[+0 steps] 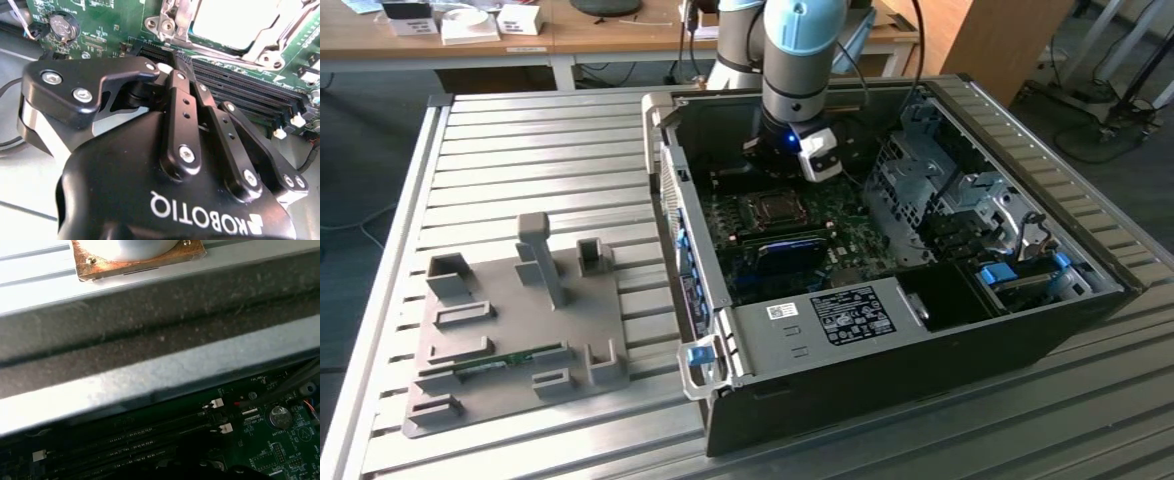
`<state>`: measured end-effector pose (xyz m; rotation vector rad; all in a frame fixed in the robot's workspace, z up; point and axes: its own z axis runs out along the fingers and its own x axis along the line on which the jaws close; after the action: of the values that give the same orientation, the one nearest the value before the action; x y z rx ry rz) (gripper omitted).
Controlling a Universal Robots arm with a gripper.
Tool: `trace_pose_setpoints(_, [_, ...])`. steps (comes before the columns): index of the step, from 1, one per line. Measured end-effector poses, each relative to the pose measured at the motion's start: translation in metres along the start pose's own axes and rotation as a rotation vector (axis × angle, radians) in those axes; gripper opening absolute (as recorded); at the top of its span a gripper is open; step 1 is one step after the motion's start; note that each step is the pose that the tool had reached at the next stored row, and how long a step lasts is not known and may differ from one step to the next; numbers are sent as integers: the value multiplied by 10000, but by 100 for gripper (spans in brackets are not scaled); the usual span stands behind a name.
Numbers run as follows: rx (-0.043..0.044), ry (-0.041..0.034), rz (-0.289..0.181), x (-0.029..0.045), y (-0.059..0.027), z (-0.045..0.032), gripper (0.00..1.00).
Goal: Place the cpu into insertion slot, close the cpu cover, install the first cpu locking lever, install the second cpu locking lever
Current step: 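Install the first cpu locking lever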
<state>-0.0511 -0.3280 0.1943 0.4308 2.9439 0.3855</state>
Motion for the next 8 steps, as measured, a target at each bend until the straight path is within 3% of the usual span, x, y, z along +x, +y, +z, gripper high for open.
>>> trace_pose_setpoints(8, [15,-54,-17,2,-28,-7,11])
